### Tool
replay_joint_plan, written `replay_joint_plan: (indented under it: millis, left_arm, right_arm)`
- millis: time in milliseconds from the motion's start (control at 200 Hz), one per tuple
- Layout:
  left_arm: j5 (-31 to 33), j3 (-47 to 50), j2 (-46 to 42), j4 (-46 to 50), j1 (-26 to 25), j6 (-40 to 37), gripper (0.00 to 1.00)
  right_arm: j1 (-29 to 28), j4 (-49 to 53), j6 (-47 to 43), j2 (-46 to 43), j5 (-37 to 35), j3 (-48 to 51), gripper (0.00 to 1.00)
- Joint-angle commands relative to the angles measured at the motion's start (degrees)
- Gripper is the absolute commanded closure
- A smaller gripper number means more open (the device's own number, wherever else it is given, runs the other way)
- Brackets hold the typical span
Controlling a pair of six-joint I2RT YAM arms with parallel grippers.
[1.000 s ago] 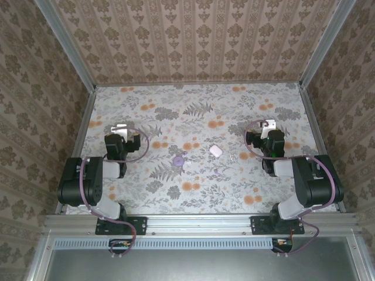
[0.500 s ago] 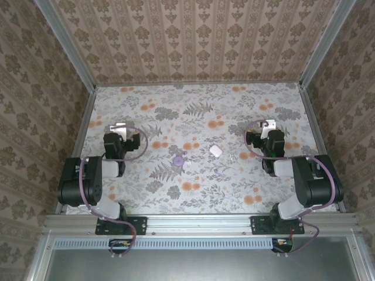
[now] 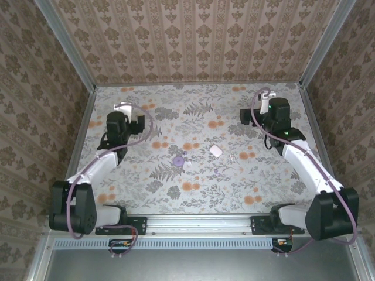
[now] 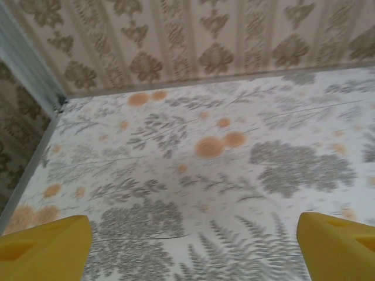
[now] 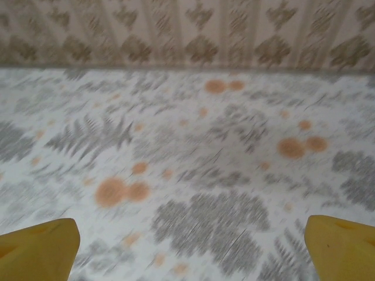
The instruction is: Insert the wireless bluetooth earbuds into the charging case
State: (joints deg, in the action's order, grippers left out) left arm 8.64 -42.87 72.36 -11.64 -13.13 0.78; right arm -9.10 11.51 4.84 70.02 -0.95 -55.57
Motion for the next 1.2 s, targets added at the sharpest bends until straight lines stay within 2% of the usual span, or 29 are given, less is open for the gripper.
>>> replay_joint_plan:
  millis: [0,55,160,290,420,815,1050,1195]
  left_arm:
    - [0.6,-2.5,-1.7,19.1,-5.4,5.6,0.10]
    - [-0.3,-2.2,-2.7,21.3,-8.1,7.9,0.11]
    - [-4.3,-0.8,-5.1,23.0,-10.9,13.8,0.13]
    - [-5.8,2.1,-7.3,21.7,-11.8,18.3,0.14]
    - [-7.1,2.3,-7.5,22.3,-11.8,18.5,0.13]
    - [-13.4,2.8,-2.8,22.1,-11.6,20.7,0.13]
    - [-12.8,3.1,-3.1,21.8,-11.8,21.3,0.13]
    - [-12.3,2.9,-3.4,23.0,-11.8,20.6,0.13]
  right_arm:
    - [-5.5,23.3,3.6,-0.5,0.3,-2.3,0.00]
    - [-9.1,25.9,4.0,-0.6,1.2,-2.9,0.01]
    - [-15.6,26.1,5.8,-0.6,1.4,-1.8,0.11]
    - [-19.6,26.8,5.7,2.9,2.9,-1.9,0.19]
    - [-20.5,28.3,3.3,9.2,4.2,-3.6,0.25]
    - [-20.8,30.3,-6.7,27.6,3.1,-14.3,0.26]
    - [-20.8,29.2,-9.5,33.9,3.5,-17.8,0.23]
    - [-20.8,29.6,-10.7,38.0,3.6,-20.0,0.27]
